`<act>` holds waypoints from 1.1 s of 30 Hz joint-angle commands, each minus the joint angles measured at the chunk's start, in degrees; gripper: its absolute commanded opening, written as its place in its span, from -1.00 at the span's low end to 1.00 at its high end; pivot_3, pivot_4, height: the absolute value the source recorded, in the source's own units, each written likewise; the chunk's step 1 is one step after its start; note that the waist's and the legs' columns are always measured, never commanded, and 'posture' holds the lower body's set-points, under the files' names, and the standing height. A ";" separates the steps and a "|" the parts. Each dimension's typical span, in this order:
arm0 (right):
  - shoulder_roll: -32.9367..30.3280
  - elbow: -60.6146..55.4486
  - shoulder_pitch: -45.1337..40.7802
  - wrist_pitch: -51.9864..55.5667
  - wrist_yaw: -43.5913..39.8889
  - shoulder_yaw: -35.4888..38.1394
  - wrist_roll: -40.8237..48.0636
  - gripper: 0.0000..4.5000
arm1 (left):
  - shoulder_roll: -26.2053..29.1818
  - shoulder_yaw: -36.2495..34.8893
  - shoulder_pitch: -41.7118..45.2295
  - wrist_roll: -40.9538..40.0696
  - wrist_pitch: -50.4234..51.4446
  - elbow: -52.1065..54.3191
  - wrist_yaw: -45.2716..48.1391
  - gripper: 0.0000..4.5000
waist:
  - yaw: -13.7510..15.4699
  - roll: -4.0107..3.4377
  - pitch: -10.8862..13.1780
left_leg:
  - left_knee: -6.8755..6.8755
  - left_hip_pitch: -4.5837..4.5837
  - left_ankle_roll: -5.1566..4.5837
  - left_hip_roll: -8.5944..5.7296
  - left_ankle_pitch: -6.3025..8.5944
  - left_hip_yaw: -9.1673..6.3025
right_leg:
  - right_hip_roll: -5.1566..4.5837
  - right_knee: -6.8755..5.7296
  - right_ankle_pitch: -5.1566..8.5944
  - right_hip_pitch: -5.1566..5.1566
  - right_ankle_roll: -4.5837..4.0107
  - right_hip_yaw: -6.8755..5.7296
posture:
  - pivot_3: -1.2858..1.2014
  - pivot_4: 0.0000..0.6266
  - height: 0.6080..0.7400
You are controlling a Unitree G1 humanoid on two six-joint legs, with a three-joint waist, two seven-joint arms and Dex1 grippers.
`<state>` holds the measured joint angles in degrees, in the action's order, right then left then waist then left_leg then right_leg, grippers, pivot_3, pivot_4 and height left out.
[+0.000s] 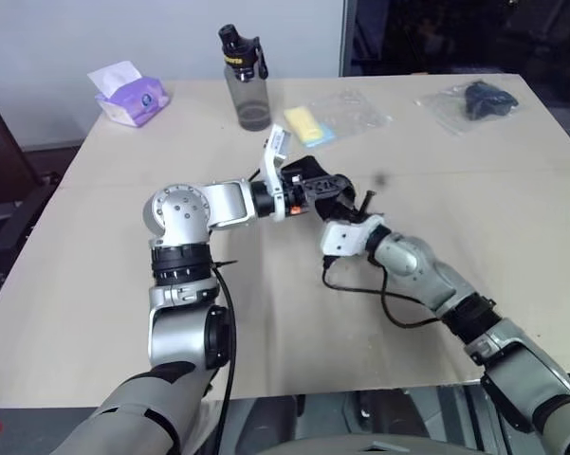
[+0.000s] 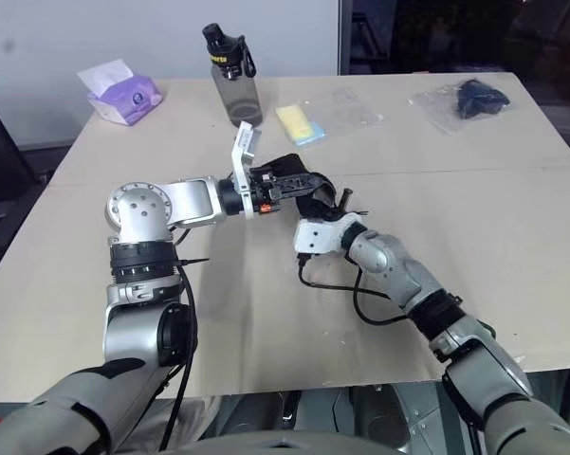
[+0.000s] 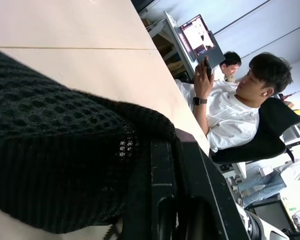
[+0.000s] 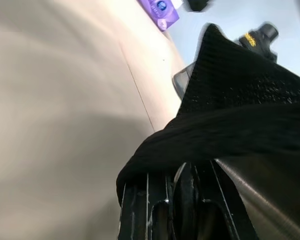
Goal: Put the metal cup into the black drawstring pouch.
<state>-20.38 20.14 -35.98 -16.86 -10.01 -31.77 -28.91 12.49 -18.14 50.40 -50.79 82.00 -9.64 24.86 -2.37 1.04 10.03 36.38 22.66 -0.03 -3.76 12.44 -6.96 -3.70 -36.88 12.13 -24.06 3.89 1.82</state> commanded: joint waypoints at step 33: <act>-1.43 -46.81 21.36 38.45 -25.26 29.95 52.84 0.64 | -3.89 -3.48 2.39 -3.63 -2.84 1.00 -2.46 -1.00 | 0.22 0.01 0.00 | 0.02 -0.02 -0.27 0.02 0.16 -0.30 | 0.02 0.01 -0.01 0.09 0.00 -0.12 | 0.03 -0.52 1.00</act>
<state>-21.41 -23.05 -14.66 19.88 -34.68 -3.36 20.90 8.61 -21.06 50.77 -52.74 80.36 -9.60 22.05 -2.15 1.05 10.02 36.40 22.64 -0.30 -3.73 12.59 -7.27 -3.66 -36.88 12.11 -23.97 3.87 1.66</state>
